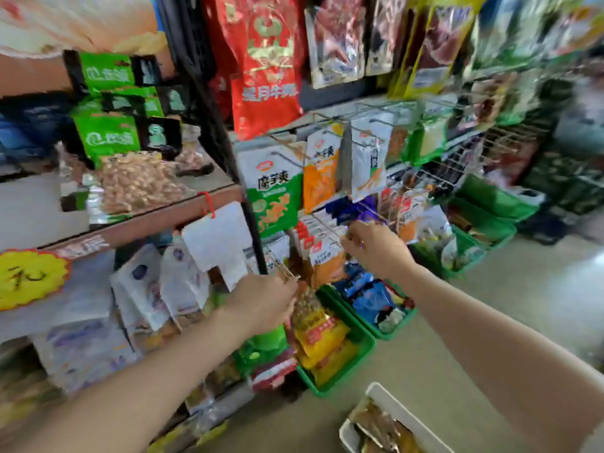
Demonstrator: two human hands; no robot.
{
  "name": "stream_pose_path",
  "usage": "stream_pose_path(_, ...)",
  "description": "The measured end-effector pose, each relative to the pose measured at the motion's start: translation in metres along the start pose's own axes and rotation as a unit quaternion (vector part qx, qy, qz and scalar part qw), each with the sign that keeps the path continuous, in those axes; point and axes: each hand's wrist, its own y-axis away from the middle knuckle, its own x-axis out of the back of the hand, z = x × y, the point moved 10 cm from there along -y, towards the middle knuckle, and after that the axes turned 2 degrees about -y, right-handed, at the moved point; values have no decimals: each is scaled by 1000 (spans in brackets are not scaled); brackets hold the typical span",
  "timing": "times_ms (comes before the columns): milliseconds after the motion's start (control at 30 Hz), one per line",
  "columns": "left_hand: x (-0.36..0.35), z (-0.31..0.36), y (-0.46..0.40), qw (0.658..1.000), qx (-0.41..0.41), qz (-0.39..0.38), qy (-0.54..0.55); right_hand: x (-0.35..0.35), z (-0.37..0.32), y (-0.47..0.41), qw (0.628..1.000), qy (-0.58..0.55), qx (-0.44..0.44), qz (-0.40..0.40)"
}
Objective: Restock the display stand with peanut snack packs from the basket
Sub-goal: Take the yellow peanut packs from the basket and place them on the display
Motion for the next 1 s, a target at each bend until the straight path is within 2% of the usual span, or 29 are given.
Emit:
stream_pose_path(67,-54,53,-20,995,-3,-93,25,-18,85,39,995,-2,-92,-34)
stream_pose_path(133,-92,110,-35,989,-26,-144,25,-38,159,85,984,-18,-167,-65)
stream_pose_path(233,-154,187,-51,975,-55,-208,46,-74,247,149,966,-33,-232,-108)
stream_pose_path(333,-220,245,-56,954,-71,-288,45,-123,311,207,942,-48,-285,-170)
stream_pose_path(500,-342,309,-57,905,-72,-412,75,-219,397,279,895,-87,-379,-217)
stream_pose_path(633,-448,341,-65,891,-78,-443,62,-329,459,315,862,-108,-426,-251)
stream_pose_path(767,-570,369,-68,881,-134,-454,20,-453,517,337,837,-118,-456,-277)
stream_pose_path(900,-682,390,-72,876,-177,-449,-12,-565,576,348,810,-135,-514,-246)
stream_pose_path(1000,-739,406,-85,882,-182,-436,-4,-630,612,354,776,-165,-573,-204)
